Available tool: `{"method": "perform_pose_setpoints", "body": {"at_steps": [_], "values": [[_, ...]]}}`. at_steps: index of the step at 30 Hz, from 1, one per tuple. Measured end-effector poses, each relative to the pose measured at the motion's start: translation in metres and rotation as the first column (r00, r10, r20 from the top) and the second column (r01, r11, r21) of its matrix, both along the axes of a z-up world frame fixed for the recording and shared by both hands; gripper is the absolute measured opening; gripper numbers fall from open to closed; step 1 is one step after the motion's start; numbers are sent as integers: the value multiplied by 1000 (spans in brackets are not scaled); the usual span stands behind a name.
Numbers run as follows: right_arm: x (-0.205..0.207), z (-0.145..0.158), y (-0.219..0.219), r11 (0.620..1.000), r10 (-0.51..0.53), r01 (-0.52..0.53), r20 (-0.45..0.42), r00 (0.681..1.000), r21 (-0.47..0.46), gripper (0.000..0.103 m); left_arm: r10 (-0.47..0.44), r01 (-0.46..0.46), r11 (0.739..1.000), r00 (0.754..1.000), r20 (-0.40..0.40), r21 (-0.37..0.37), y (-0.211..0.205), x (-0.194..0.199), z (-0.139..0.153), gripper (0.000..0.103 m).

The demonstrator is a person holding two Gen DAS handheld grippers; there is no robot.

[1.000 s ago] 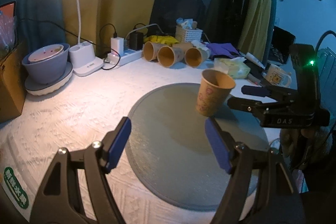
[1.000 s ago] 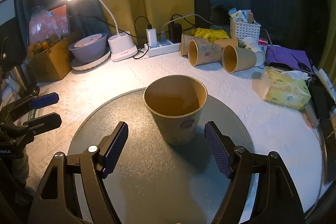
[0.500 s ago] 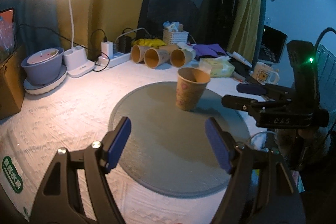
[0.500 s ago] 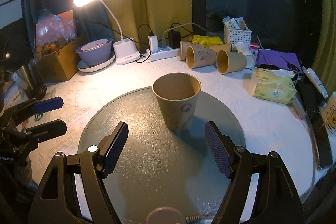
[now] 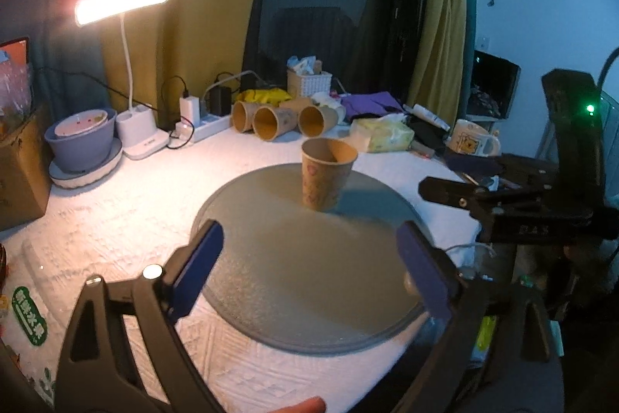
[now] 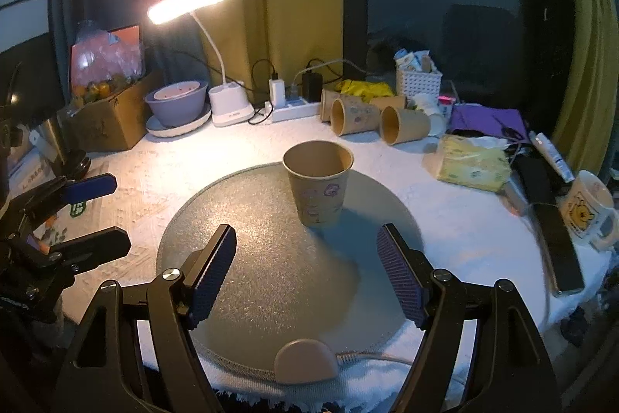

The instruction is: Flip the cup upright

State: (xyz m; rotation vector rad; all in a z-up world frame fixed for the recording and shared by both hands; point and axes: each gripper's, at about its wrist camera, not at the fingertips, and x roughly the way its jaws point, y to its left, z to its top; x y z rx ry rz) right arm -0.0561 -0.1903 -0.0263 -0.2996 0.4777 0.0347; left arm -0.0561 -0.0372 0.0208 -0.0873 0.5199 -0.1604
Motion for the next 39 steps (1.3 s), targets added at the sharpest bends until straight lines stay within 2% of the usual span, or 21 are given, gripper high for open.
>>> {"method": "perform_pose_setpoints", "body": {"at_steps": [12, 25, 39], "values": [[-42, 26, 6, 1000, 2, -2, 94, 996, -8, 78, 38, -39, 999, 994, 103, 3, -12, -27, 32, 93], [-83, 48, 19, 999, 33, -30, 180, 983, -24, 78, 65, -73, 997, 972, 225, 28, -24, -60, 60, 93], [-94, 50, 22, 999, 40, -35, 194, 980, -29, 78, 80, -85, 996, 975, 206, 12, -24, -63, 64, 94]]}}
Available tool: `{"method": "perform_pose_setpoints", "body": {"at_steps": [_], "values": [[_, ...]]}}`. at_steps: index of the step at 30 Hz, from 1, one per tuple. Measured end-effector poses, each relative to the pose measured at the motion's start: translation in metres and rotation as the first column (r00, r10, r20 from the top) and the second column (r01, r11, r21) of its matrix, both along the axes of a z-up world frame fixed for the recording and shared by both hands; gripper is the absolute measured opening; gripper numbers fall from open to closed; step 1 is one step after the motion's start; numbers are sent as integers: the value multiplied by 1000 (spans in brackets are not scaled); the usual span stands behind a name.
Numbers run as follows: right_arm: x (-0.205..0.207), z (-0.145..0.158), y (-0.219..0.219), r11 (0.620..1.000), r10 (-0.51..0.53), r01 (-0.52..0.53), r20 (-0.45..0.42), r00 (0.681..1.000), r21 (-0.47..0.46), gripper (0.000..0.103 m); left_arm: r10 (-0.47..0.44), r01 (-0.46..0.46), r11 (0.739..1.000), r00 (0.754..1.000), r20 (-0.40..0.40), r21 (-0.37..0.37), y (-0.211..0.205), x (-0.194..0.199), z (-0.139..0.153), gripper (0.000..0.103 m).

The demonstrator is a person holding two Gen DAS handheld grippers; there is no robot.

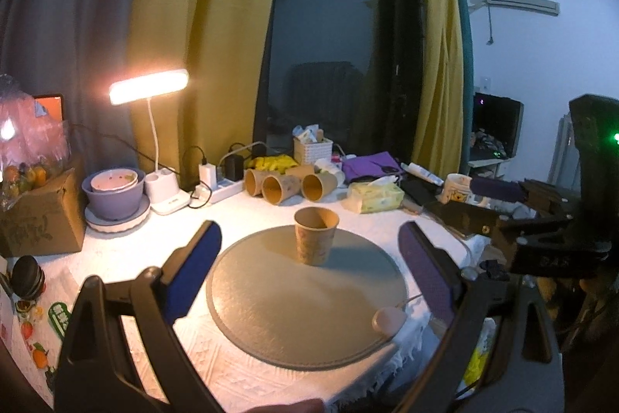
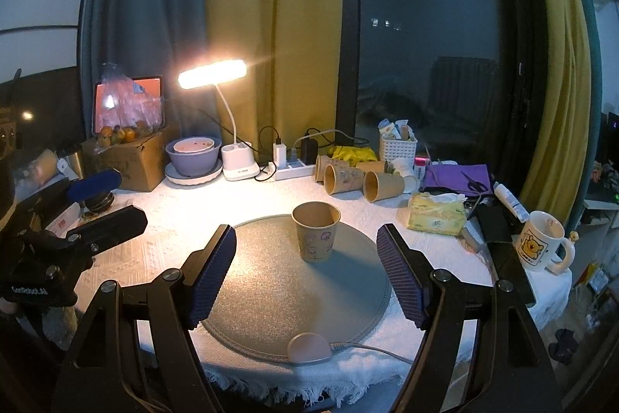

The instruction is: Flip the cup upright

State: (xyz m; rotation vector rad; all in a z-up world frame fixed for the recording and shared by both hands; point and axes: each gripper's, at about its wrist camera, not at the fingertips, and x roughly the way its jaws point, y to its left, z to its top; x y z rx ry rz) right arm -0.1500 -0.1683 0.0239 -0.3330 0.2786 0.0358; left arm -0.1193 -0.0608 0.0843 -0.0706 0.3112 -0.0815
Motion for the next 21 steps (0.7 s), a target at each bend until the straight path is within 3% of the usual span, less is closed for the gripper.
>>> {"method": "perform_pose_setpoints", "body": {"at_steps": [21], "values": [[0, 0, -1, 1000, 1, -1, -1, 1000, 0, 78, 14, -14, 1000, 1000, -4, -7, 2, -1, -4, 94]]}}
